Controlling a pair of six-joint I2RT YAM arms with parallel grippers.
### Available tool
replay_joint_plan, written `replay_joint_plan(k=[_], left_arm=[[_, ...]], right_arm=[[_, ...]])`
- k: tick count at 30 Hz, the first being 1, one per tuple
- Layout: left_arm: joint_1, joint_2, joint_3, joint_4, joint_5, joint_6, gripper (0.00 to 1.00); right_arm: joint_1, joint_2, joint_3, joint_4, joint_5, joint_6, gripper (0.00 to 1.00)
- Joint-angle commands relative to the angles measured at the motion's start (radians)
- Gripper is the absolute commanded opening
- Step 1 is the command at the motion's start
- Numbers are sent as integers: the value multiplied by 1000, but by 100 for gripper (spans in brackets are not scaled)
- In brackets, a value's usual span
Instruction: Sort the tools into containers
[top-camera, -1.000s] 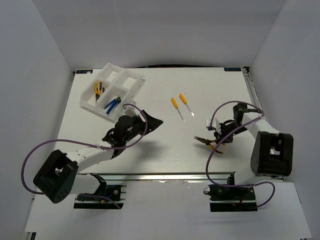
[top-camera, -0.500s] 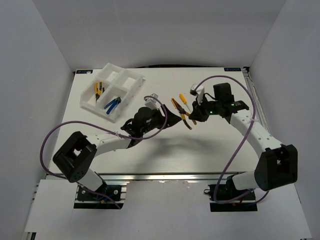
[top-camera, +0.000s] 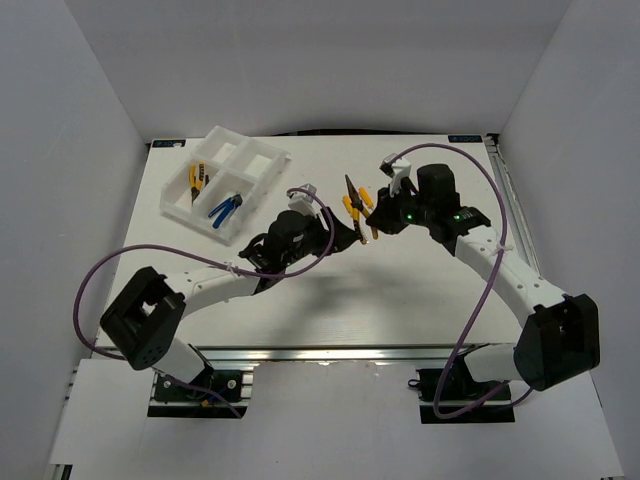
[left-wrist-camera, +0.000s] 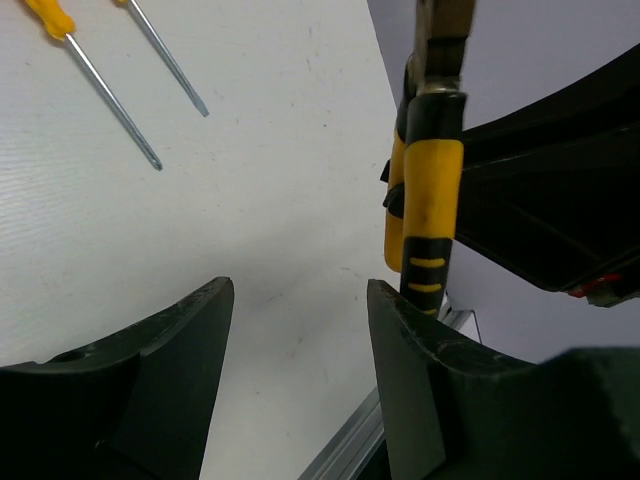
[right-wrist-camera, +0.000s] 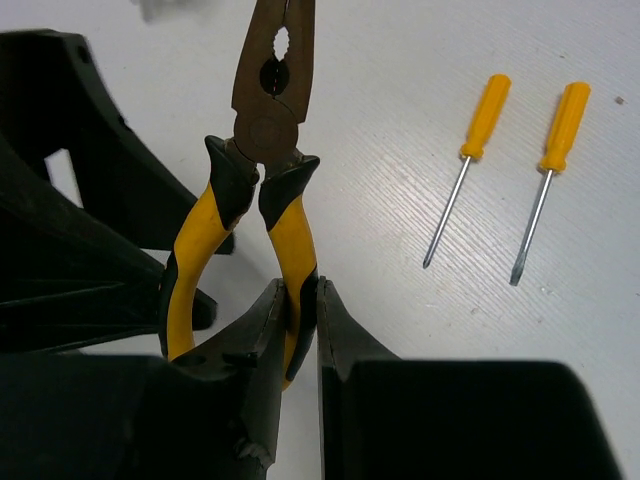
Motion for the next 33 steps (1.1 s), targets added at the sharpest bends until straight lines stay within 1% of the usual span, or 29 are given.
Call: replay_joint_plan(k=[1, 4, 8, 10, 12, 18, 25, 30, 33], left_arm=[[-6, -104, 31, -118, -100, 73, 67], [-6, -151, 25, -187, -175, 87, 67], [-6, -217, -5, -171, -210, 94, 67], [-6, -226, -13, -138, -194, 92, 67], [-6, -212, -13, -119, -141, 91, 68], [-8, -133, -4, -55, -26, 60, 67], [-9, -84, -9, 45, 7, 18, 62], [-9, -75, -3, 44, 10, 18, 60], [-9, -60, -2, 41, 13, 19, 54]], right_arm=[[5, -42, -24, 109, 55, 33, 0], [6, -60, -42, 125, 97, 25, 0], [6, -72, -62, 127, 117, 14, 0], [5, -71, -65, 127, 98, 16, 0], [8, -66, -65, 127, 76, 24, 0], [35, -52, -58, 122, 53, 33, 0], [61, -53, -54, 121, 49, 33, 0], [66, -56, -62, 122, 32, 33, 0], [70, -61, -67, 125, 9, 33, 0]])
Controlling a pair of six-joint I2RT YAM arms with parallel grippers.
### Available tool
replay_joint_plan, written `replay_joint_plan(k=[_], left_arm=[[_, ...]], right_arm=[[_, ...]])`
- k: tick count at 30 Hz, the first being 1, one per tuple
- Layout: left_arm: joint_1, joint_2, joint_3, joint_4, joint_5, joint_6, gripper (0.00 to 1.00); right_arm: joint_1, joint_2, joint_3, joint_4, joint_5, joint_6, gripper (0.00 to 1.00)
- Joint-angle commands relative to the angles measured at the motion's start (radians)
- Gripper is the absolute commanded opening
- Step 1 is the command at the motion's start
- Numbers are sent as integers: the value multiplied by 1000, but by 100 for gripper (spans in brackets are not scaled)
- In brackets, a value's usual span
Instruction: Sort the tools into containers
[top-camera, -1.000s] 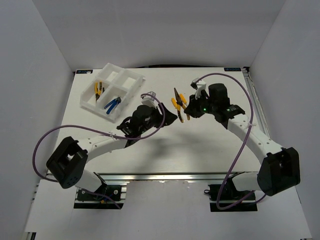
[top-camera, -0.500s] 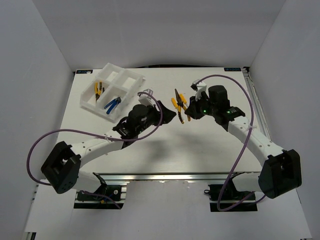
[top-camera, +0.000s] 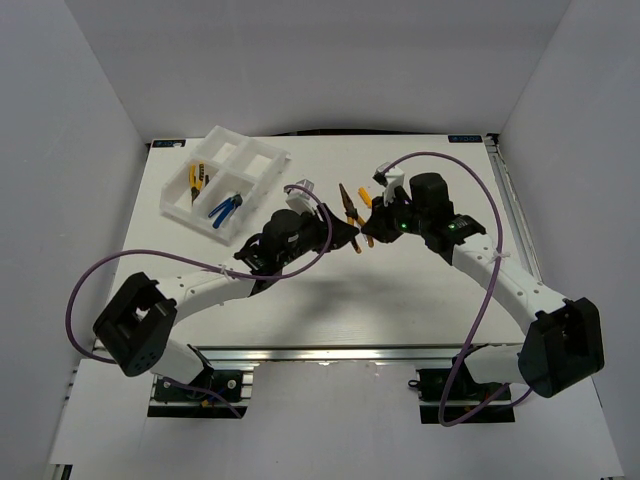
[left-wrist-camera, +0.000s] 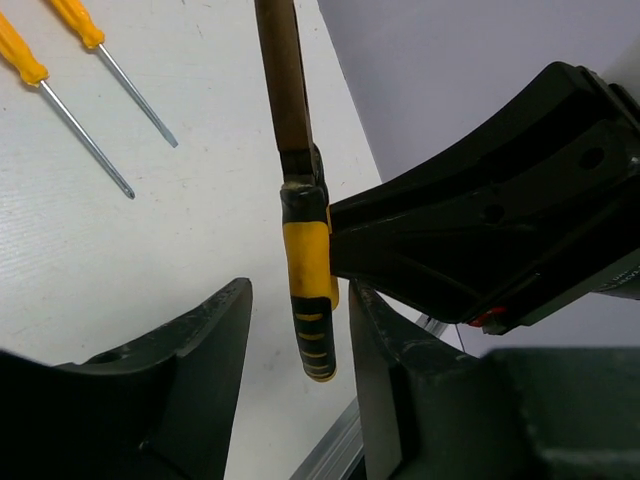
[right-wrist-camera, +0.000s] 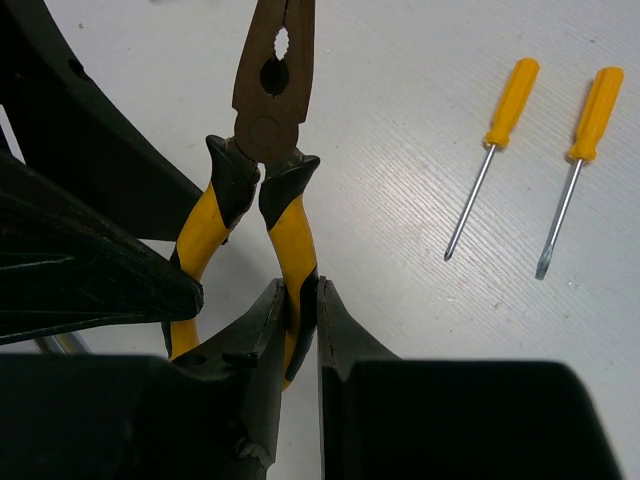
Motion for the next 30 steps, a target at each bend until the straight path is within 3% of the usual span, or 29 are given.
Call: replay_joint_plan(k=[1, 9, 13, 14, 18, 21, 24, 30], left_arm=[[-6, 13, 5, 27, 19, -2, 51], [-4, 41, 11, 6, 4, 6, 31], [0, 38, 22, -32, -15, 17, 11], [3, 33, 23, -43, -20, 23, 8], [53, -32, -1, -118, -69, 44, 0], [137, -113, -30, -173, -81, 41, 0], [256, -203, -55, -211, -58, 33, 0], [532, -280, 0, -291, 81, 35, 0]], right_arm=[[8, -28, -1, 82, -54, 12, 0], [8, -39, -14, 77, -134, 12, 0], [9, -35, -19, 77, -163, 4, 2], [9, -33, -18, 74, -171, -6, 7], [9, -25, -12, 60, -188, -58, 44], [9, -17, -2, 54, -193, -92, 59], [8, -7, 13, 46, -185, -109, 63], [7, -8, 11, 29, -199, -151, 62]])
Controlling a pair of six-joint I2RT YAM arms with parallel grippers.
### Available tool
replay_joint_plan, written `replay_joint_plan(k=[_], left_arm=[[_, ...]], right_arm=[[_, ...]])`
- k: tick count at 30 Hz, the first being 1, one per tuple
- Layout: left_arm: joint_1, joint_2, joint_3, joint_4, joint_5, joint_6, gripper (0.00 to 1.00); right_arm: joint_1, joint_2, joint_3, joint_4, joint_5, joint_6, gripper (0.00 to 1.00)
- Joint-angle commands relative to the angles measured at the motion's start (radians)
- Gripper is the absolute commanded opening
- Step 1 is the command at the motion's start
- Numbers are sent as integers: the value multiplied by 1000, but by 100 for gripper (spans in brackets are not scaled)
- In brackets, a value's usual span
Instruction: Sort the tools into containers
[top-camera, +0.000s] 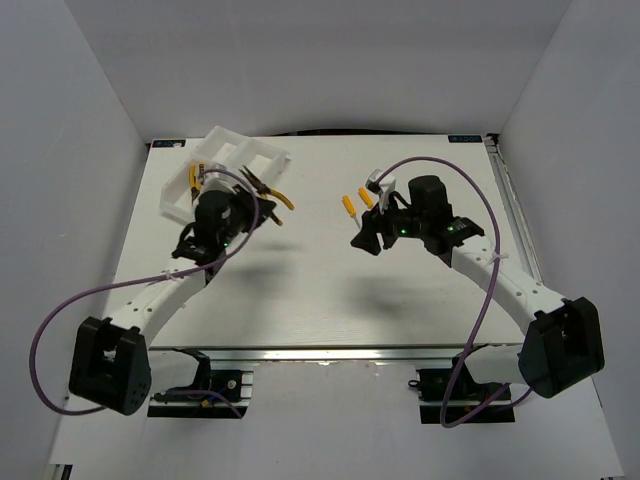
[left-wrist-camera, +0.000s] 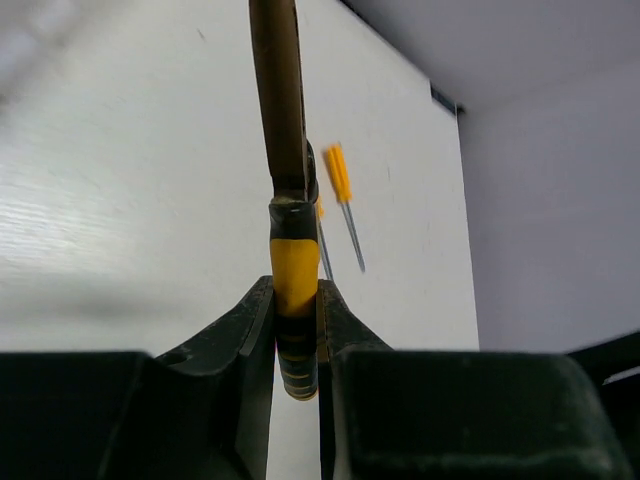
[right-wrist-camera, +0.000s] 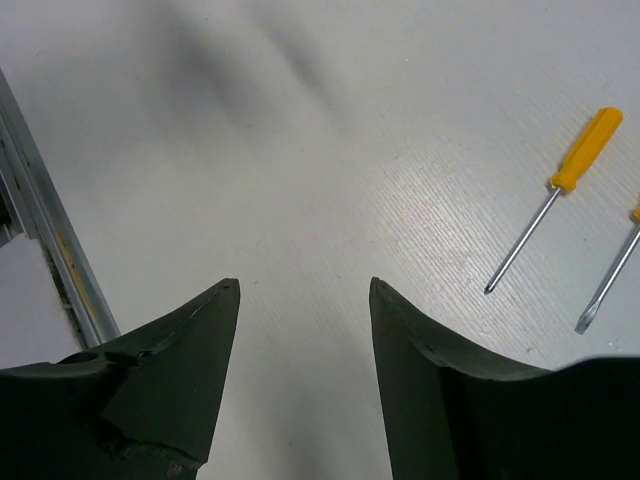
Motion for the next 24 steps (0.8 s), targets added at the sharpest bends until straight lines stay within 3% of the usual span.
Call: replay_joint_plan(k=[1, 5, 7, 9, 16, 24], left_arm=[[155, -48, 74, -18, 94, -15, 0], [339, 2, 83, 109, 152, -216, 0], [436, 53, 94, 200, 126, -374, 0], [473, 102, 127, 235, 37, -471, 0], [497, 327, 342, 144, -181, -810, 0], [496, 469, 495, -121, -234, -984, 0]], right_arm=[[2, -9, 31, 9, -39, -54, 61], [-1, -24, 23, -13, -84, -105, 46], [-1, -28, 20, -15, -80, -103, 18], [-1, -28, 21, -17, -65, -96, 0], [-7, -44, 2, -12, -14, -85, 0], [-17, -61, -25, 10, 13, -73, 0]])
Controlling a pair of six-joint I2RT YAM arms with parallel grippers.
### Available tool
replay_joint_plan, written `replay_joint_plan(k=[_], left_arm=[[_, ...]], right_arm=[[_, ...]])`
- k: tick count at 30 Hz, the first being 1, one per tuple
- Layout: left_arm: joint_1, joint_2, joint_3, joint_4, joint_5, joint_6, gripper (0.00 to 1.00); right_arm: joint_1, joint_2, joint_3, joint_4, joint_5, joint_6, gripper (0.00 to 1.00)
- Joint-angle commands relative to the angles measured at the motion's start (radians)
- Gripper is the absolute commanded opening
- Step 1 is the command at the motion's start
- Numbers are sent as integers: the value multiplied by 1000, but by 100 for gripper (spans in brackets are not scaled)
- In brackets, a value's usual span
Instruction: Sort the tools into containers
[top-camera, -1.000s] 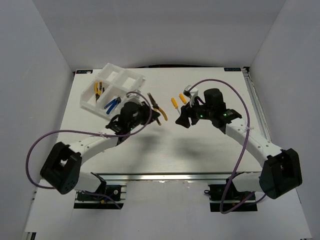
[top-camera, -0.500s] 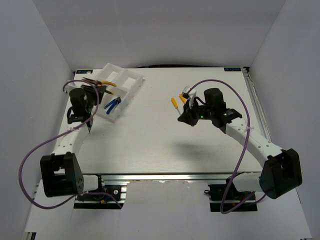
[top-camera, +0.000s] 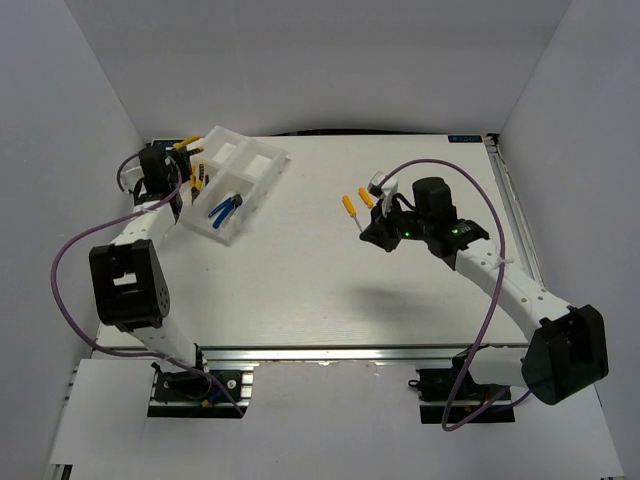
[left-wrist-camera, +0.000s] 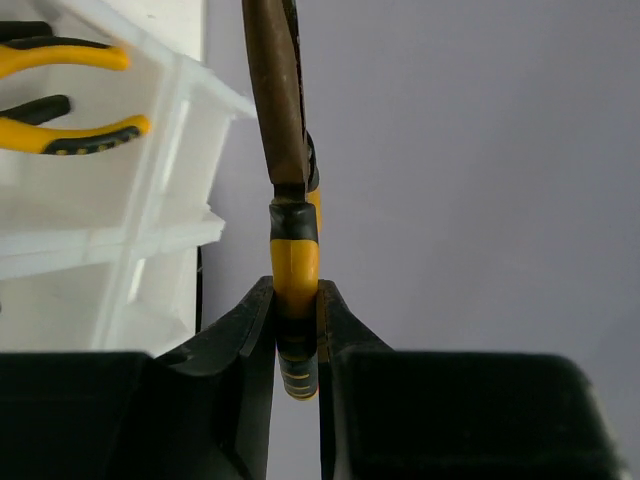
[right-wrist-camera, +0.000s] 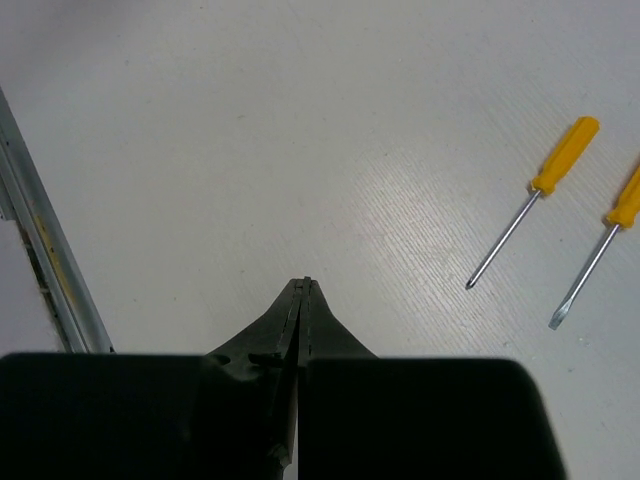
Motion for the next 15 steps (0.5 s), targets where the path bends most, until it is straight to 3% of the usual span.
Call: replay_joint_plan(k=[1, 6, 15], left_arm=[[-1, 32, 127, -200, -60, -137, 0], [-2, 85, 221, -402, -48, -171, 0], [-6, 156, 275, -452, -19, -226, 0]], right_arm=[[-10, -27, -14, 33, 17, 8, 0], [-10, -22, -16, 48, 18, 20, 0], [-12, -33, -35, 66, 26, 24, 0]])
